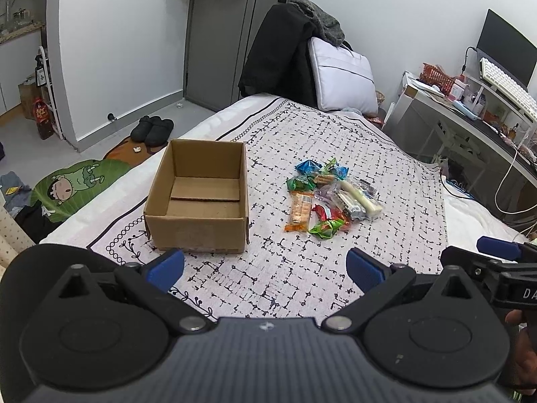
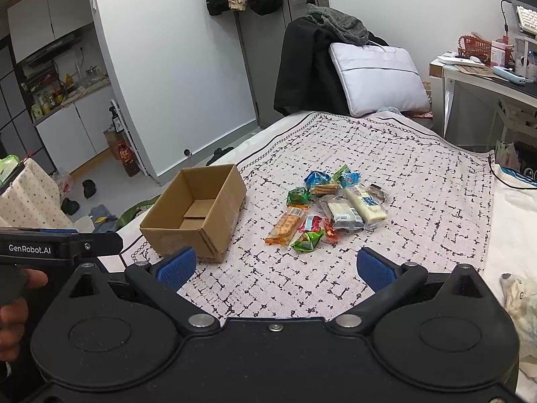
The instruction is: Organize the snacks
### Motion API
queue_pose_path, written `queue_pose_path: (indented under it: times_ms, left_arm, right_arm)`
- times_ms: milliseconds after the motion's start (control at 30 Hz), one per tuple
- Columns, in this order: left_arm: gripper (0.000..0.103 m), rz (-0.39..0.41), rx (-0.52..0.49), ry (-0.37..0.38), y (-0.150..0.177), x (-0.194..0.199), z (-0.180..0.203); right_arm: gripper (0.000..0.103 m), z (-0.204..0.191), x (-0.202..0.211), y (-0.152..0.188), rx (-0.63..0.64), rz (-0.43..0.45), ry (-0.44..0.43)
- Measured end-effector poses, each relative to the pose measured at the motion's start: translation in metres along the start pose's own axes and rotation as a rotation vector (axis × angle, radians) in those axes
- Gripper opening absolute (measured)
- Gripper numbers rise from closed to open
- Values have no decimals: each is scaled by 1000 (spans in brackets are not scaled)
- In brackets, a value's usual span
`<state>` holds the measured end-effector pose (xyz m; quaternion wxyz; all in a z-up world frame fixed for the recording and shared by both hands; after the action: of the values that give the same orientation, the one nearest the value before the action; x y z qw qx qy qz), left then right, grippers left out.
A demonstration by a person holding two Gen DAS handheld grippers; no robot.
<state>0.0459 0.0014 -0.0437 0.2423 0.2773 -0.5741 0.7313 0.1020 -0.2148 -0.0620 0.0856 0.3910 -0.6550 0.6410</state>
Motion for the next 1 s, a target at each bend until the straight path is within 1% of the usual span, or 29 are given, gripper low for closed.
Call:
queue_pose_path:
  times_ms: [500,667,1000]
  left_arm:
    - [102,-26,-2,-8,-8,-20,6]
    - [102,-15,20,-30,-12,-27,5]
    - [102,-18,23,-10,-26,-49,20]
  right_arm:
    - [103,15,-19,-4,-17,-28,4]
    - [103,26,-27,-4,-33,-42,13]
    - [103,49,-46,-4,-82,-74,5]
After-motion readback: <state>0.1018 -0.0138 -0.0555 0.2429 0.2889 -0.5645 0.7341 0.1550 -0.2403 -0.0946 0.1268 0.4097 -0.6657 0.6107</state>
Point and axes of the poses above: each gripper's, at about its wrist camera, not at the fingertips, and x roughly against the way its jaws point, z to its right, y to its underside, the point moved 6 cm from there along -x, roughly the way its jaws point, and after that the axes turned 2 degrees about y, right-handed, at the moved point
